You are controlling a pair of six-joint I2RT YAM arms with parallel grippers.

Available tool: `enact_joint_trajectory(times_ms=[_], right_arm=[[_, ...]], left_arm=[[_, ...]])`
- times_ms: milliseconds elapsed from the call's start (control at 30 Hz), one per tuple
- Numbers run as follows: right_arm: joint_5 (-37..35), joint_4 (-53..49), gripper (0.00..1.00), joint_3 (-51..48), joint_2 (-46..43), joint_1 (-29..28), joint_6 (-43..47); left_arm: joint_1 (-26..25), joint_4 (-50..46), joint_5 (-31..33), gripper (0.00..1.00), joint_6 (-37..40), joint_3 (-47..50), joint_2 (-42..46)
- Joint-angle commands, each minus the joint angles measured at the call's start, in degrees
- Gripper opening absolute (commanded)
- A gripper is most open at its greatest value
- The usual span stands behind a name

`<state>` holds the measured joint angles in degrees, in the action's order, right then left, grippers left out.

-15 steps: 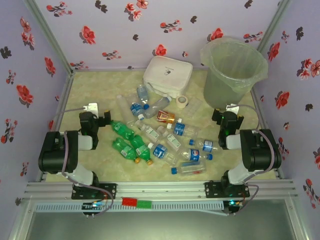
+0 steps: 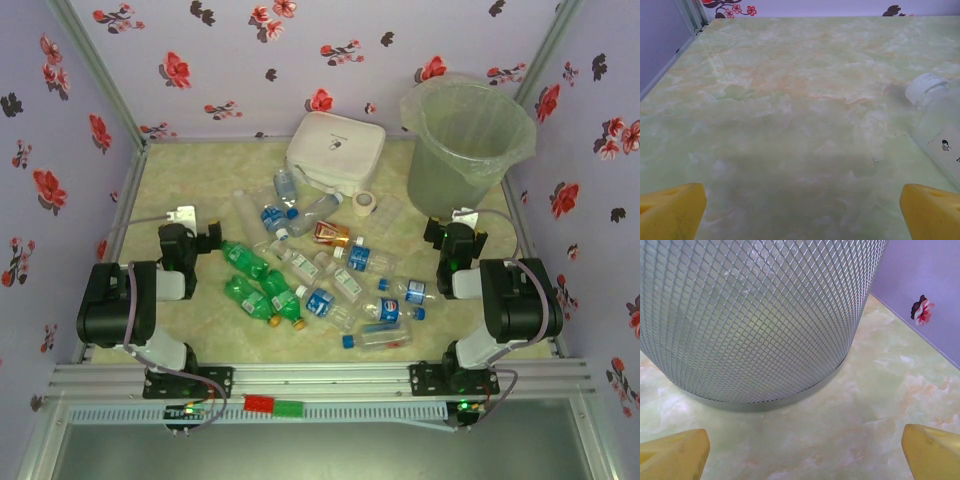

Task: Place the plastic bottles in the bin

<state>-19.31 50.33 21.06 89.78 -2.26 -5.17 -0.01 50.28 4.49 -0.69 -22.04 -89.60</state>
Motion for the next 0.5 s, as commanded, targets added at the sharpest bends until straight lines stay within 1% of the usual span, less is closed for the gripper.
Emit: enact_joint_trajectory(times_ms=[0, 367, 433, 467], right_arm=[[-0.8, 2.0, 0.99, 0.4, -0.4, -0.4, -1.1], [-0.8, 2.3, 0.99, 0.1, -0.5, -0.3, -1.0], [-0.7, 2.3, 0.99, 0.0, -1.4, -0.7, -0.3], [-0.9, 0.8, 0.99, 0.1, -2.9, -1.3, 0.1]], left_arm=[[-0.3, 0.4, 1.0, 1.0, 0.7, -0.8, 1.0], [-0.2, 0.2, 0.7, 1.0, 0.6, -0.9, 1.0], [-0.2, 0.3, 0.7, 1.0, 0.7, -0.8, 1.0], [-0.2, 0.3, 0.8, 1.0, 0.7, -0.8, 1.0]])
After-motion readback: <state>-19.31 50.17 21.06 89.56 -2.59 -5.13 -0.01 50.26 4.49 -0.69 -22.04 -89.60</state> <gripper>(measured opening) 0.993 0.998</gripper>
